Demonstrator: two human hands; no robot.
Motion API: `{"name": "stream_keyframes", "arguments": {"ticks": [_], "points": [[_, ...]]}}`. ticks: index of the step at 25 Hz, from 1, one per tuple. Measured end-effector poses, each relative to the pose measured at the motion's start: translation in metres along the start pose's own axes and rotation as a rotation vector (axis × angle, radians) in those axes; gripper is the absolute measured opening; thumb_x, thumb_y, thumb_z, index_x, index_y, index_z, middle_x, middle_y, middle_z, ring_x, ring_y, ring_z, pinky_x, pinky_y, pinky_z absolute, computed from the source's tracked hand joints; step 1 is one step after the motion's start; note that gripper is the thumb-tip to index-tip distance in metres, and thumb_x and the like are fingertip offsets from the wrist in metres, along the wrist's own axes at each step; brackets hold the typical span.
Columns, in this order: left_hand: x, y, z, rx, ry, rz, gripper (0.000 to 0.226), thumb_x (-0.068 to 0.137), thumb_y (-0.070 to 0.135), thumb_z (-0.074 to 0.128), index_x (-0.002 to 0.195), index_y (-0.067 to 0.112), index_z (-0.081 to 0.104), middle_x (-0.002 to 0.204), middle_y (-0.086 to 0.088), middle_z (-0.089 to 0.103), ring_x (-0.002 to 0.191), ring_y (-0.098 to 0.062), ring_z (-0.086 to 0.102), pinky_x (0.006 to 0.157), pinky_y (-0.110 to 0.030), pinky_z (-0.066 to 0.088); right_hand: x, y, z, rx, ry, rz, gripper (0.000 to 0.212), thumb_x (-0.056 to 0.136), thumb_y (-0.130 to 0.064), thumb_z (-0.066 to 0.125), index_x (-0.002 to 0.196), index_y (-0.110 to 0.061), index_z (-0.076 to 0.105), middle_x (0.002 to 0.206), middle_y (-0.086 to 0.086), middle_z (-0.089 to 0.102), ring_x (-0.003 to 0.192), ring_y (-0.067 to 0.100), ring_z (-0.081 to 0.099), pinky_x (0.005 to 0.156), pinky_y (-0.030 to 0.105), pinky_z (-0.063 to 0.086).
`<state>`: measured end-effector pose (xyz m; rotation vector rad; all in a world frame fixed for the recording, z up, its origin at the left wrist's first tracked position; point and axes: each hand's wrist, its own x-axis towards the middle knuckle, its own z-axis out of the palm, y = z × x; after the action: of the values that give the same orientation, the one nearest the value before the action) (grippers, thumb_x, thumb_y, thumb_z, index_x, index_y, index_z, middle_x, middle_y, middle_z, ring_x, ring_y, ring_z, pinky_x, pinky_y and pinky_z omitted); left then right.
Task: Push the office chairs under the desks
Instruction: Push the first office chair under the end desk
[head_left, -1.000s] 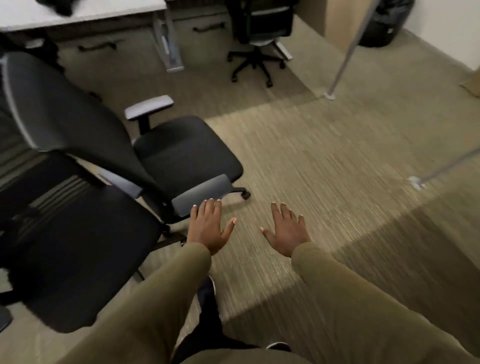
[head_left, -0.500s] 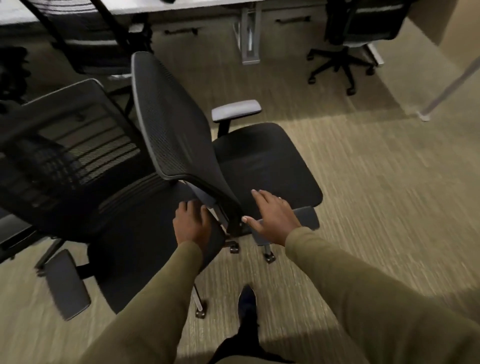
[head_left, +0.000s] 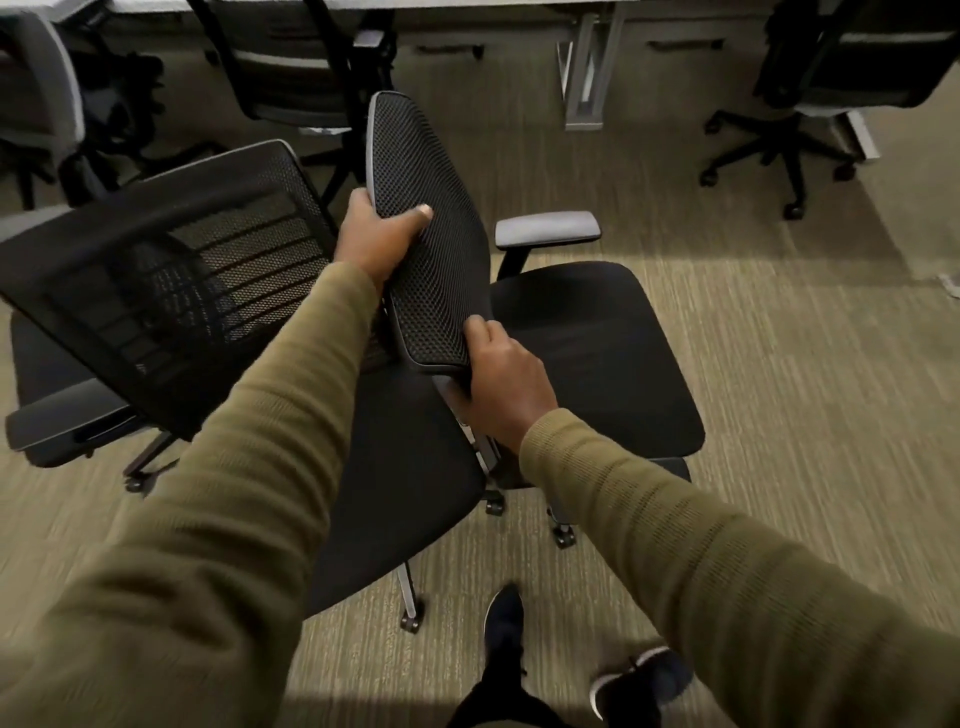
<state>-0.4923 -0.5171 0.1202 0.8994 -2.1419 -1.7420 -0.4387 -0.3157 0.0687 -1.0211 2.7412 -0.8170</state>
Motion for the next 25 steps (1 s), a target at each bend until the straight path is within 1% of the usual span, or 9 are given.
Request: {"name": "stream_keyframes", "arguments": {"ticks": [2, 3, 5, 9, 12, 14, 17, 22, 25], "points": [[0.000, 0.003, 0.012, 0.194, 0.057, 0.076, 0.055, 0.082, 0.030, 0.078, 0.127, 0.013, 0.051, 0.119, 0.000, 0.064, 0.108, -0.018, 0.064, 0.092, -0.032, 0.054, -0.002, 0.008, -0.007, 0.017, 0.015, 0.006, 0.059, 0.084, -0.035, 0.070, 0.130, -0.010, 0.043, 0.114, 0.012, 0.057, 0.099, 0.032, 0.061, 0.078, 0.046, 0.055], [-0.001, 0.004, 0.018, 0.225, 0.062, 0.091, 0.054, 0.081, 0.029, 0.078, 0.126, 0.013, 0.051, 0.120, 0.000, 0.064, 0.108, -0.017, 0.063, 0.094, -0.033, 0.053, -0.005, 0.012, -0.010, 0.017, 0.024, 0.003, 0.059, 0.083, -0.034, 0.071, 0.130, -0.010, 0.043, 0.114, 0.012, 0.057, 0.099, 0.033, 0.061, 0.078, 0.047, 0.055], [-0.007, 0.004, 0.026, 0.256, 0.072, 0.107, 0.054, 0.082, 0.029, 0.079, 0.124, 0.013, 0.051, 0.119, 0.001, 0.063, 0.107, -0.016, 0.062, 0.094, -0.032, 0.053, -0.011, 0.020, -0.016, 0.016, 0.019, -0.006, 0.060, 0.083, -0.033, 0.072, 0.130, -0.010, 0.043, 0.114, 0.012, 0.058, 0.099, 0.033, 0.061, 0.078, 0.048, 0.056], [-0.023, 0.010, 0.050, 0.260, 0.087, 0.128, 0.053, 0.083, 0.029, 0.078, 0.125, 0.014, 0.049, 0.117, 0.003, 0.062, 0.107, -0.015, 0.062, 0.088, -0.027, 0.052, -0.028, 0.043, -0.034, 0.047, 0.038, -0.013, 0.053, 0.083, -0.033, 0.071, 0.124, -0.011, 0.046, 0.109, 0.011, 0.058, 0.095, 0.031, 0.062, 0.074, 0.047, 0.056], [-0.033, 0.014, 0.081, 0.266, 0.092, 0.119, 0.056, 0.082, 0.032, 0.079, 0.126, 0.015, 0.048, 0.121, 0.001, 0.062, 0.110, -0.018, 0.062, 0.097, -0.037, 0.054, -0.041, 0.068, -0.052, 0.079, 0.067, 0.007, 0.052, 0.085, -0.039, 0.064, 0.124, -0.010, 0.047, 0.108, 0.010, 0.059, 0.094, 0.030, 0.062, 0.073, 0.045, 0.056], [-0.039, 0.017, 0.106, 0.256, 0.096, 0.128, 0.058, 0.081, 0.031, 0.079, 0.127, 0.014, 0.048, 0.124, 0.000, 0.061, 0.112, -0.018, 0.061, 0.100, -0.040, 0.053, -0.050, 0.088, -0.064, 0.078, 0.075, 0.034, 0.051, 0.085, -0.034, 0.067, 0.125, -0.010, 0.046, 0.109, 0.009, 0.059, 0.096, 0.029, 0.061, 0.076, 0.047, 0.057], [-0.050, 0.025, 0.153, 0.237, 0.090, 0.136, 0.058, 0.081, 0.029, 0.080, 0.127, 0.013, 0.048, 0.121, 0.001, 0.060, 0.110, -0.018, 0.061, 0.101, -0.039, 0.053, -0.066, 0.124, -0.087, 0.072, 0.100, 0.070, 0.047, 0.086, -0.029, 0.070, 0.123, -0.010, 0.047, 0.109, 0.009, 0.058, 0.095, 0.027, 0.060, 0.077, 0.047, 0.056], [-0.082, 0.038, 0.245, 0.234, 0.067, 0.158, 0.057, 0.082, 0.029, 0.078, 0.126, 0.012, 0.046, 0.115, 0.002, 0.059, 0.105, -0.020, 0.062, 0.098, -0.040, 0.055, -0.105, 0.195, -0.133, 0.049, 0.120, 0.103, 0.047, 0.087, -0.028, 0.071, 0.124, -0.008, 0.049, 0.109, 0.010, 0.058, 0.094, 0.026, 0.060, 0.074, 0.039, 0.053], [-0.105, 0.051, 0.303, 0.224, 0.024, 0.181, 0.057, 0.084, 0.028, 0.077, 0.127, 0.010, 0.044, 0.115, 0.001, 0.059, 0.106, -0.021, 0.062, 0.098, -0.039, 0.054, -0.131, 0.236, -0.162, 0.042, 0.132, 0.154, 0.046, 0.087, -0.028, 0.071, 0.122, -0.008, 0.048, 0.109, 0.010, 0.058, 0.095, 0.026, 0.060, 0.076, 0.042, 0.055]]}}
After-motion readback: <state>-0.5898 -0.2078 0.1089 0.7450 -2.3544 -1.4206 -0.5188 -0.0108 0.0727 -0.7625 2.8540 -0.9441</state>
